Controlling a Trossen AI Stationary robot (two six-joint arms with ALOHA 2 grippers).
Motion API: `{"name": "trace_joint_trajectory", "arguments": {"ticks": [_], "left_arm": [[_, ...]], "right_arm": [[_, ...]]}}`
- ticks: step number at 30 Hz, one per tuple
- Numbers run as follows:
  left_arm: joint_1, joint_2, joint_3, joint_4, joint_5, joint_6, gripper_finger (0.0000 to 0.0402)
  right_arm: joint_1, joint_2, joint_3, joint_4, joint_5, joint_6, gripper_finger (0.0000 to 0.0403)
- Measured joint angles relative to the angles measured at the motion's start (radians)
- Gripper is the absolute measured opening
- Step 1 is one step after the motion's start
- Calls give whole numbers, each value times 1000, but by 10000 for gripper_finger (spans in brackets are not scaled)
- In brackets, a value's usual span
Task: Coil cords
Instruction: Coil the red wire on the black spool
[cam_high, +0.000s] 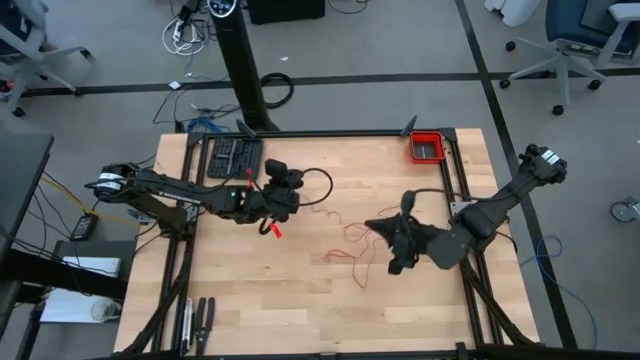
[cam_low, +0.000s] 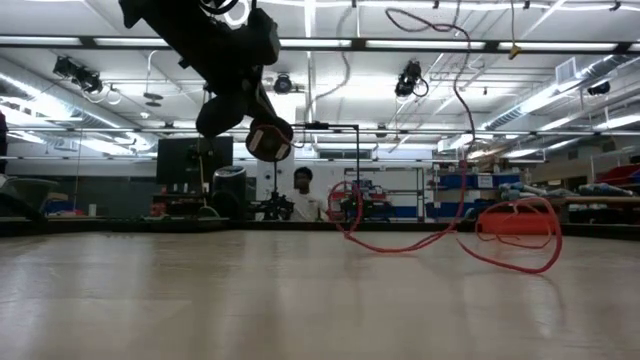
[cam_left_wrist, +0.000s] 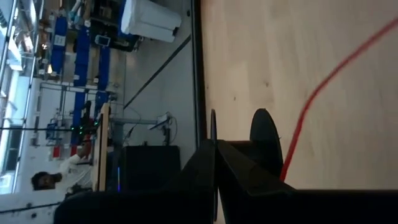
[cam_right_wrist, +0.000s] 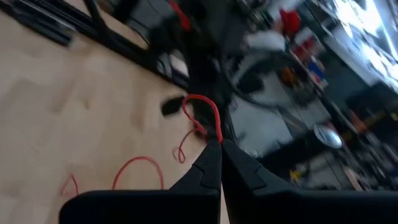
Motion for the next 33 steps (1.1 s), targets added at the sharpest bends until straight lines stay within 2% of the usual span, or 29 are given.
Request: {"name": "trace_joint_trajectory", "arguments": {"ticks": [6,13,17,24,33], "left_arm": [[0,0,0,-1,36,1,10],[0,0,0,-49,38,2,10],[0,0,0,-70,33,-12,10],[8,0,0,-192,-121,-51,10],[17,0,0,-348,-226,-306,10]], "right_arm": [[27,-62,0,-189,140,156,0],[35,-112,0,-306,270,286,0],[22,-122,0,-364,302,344,0],[13,-124,0,-453,328,477,0],[-20,-124,0,-459,344,528,0]]}}
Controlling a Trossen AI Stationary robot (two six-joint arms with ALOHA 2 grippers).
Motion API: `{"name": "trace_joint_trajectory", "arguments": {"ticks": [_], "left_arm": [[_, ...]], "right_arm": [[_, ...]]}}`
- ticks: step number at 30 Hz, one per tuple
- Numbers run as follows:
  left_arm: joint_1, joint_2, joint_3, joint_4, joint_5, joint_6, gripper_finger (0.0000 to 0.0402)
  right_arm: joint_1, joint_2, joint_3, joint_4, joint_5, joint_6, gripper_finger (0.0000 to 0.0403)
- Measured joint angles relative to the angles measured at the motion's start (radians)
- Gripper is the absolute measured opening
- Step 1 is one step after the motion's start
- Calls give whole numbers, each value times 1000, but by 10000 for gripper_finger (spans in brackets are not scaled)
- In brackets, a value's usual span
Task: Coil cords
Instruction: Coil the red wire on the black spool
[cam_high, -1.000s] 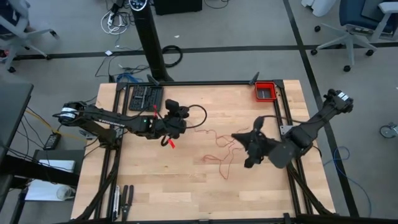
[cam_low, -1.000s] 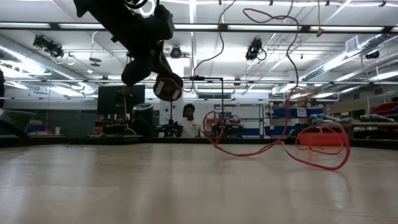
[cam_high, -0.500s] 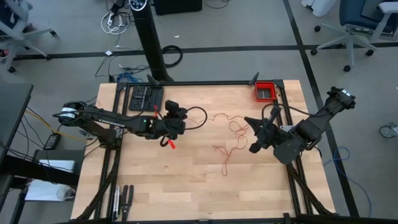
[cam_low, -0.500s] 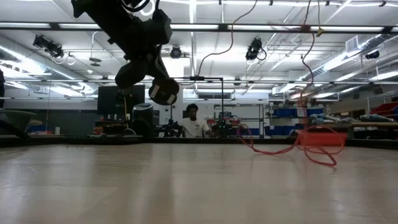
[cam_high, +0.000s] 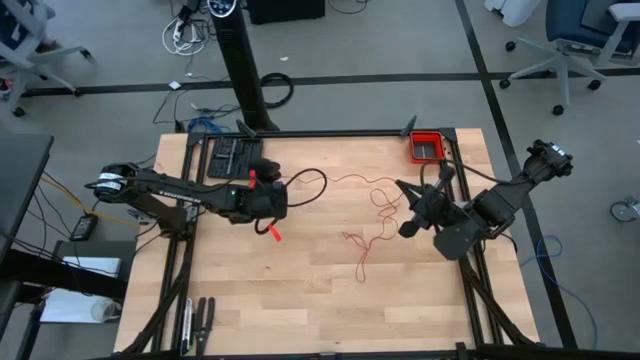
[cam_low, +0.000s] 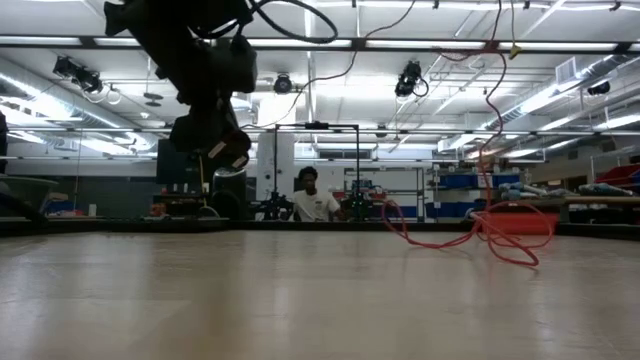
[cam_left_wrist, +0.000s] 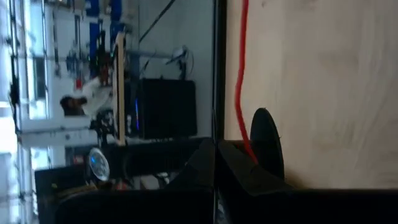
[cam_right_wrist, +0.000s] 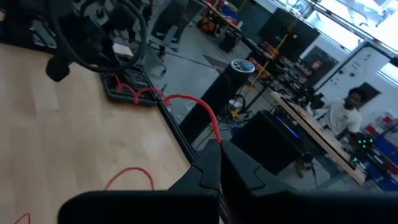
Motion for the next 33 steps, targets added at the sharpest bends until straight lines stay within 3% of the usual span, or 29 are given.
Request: {"name": "trace_joint_trajectory", "arguments": {"ticks": [9,27,33], "left_arm": [[4,0,0,-96,-30,-229,10],[24,0,0,-154,-65,-393,10],[31,0,0,-208,11,-418,10]], "right_arm": [[-20,0,0,-103,-31,132,0],[-62,-19,0,-468,-153,581,0],[-102,-19,0,-559,-195,664,0]]}}
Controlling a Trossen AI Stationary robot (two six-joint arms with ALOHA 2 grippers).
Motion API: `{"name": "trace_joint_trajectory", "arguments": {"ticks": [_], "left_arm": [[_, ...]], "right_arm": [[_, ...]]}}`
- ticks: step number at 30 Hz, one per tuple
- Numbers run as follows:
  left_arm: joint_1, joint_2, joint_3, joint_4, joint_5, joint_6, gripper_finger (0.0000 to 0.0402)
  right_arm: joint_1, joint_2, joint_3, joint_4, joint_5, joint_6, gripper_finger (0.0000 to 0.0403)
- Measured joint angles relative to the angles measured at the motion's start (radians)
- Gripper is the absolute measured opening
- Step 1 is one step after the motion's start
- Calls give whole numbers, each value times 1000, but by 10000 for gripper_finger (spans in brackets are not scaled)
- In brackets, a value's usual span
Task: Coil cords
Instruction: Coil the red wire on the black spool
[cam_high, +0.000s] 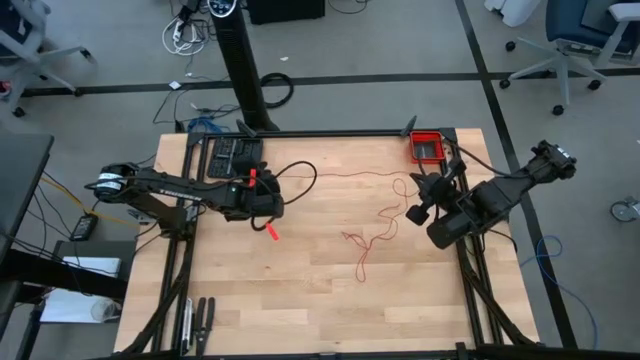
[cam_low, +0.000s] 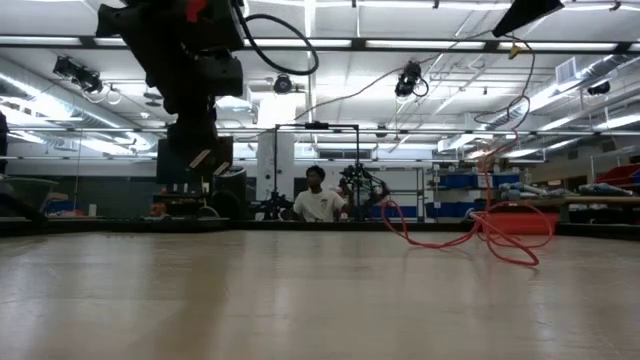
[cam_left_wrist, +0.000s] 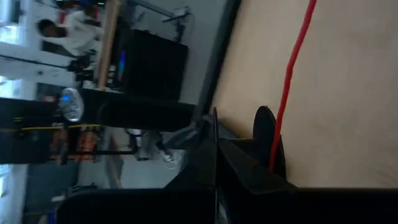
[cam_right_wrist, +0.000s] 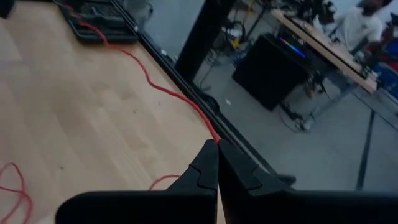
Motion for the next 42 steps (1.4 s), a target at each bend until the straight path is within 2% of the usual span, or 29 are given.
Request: {"name": "trace_joint_trajectory", "arguments": {"ticks": [4,11,14,20,25,28,33,40,42], "left_arm": [[-1,0,0,-17,43,22,10],[-1,0,0,17,45,83,10],[0,-1,0,105,90,91,10],[0,-9,0,348,268,207,10],[0,-20,0,507,310,254,10],[5,-45,0,569,380,265,10],[22,-91,0,600,526,256,10],[26,-148,0,620,550,250,10],[26,-159,0,578,547,259,8]], "right_arm": [[-37,0,-1,-61,-24,43,0],[-69,0,-4,-96,-36,69,0],[-70,0,-27,-99,-38,73,0],[-82,0,-45,-104,-58,78,0],[-83,0,-45,-159,-74,130,0],[-83,-1,-51,-170,-82,159,0],[-98,-5,-100,-172,-90,166,0],[-135,-11,-158,-171,-96,172,0],[-144,-24,-160,-171,-96,172,0]]}}
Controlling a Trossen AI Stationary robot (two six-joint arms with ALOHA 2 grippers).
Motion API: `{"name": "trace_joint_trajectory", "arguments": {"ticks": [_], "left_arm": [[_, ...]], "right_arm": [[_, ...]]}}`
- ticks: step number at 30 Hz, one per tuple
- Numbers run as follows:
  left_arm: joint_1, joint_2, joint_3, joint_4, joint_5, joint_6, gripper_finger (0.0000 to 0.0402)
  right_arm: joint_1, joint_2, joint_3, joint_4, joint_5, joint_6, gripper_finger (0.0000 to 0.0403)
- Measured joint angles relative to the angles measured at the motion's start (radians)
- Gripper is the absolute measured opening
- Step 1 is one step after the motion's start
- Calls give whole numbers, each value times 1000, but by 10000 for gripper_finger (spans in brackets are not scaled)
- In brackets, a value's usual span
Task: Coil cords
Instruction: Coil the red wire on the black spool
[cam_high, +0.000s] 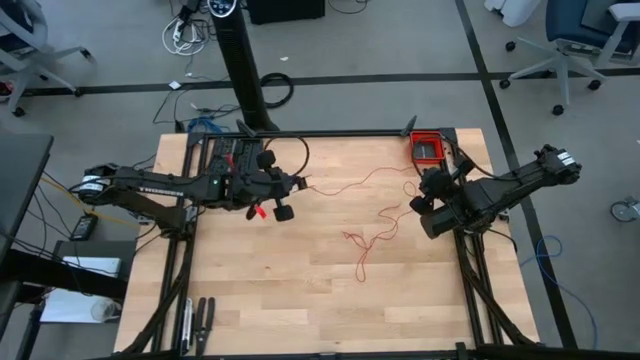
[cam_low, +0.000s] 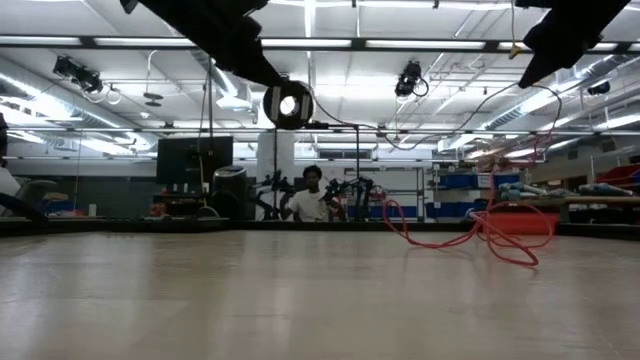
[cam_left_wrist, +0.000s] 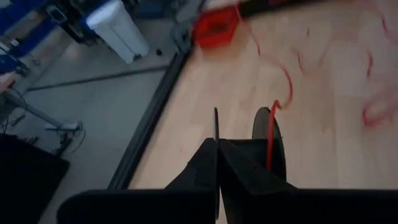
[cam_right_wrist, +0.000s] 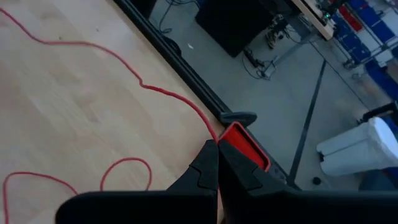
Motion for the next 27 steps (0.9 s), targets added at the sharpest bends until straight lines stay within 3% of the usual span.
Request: {"name": "trace_joint_trajectory", "arguments": {"ticks": [8,19,23,27], "left_arm": [[0,-5,-1,-160,-11,-38,2],[0,-52,-1,-123,242,-52,1],[0,-91,0,-13,233,-48,1],[0,-120,0,86,100,-22,1]], "right_arm": [[-4,-107,0,0,-13,2,0],[-13,-140,-6,2,-2,-3,0],[-24,-135,-45,1,-29,2,0],[-22,-128,-85,51,-44,5,0]]}}
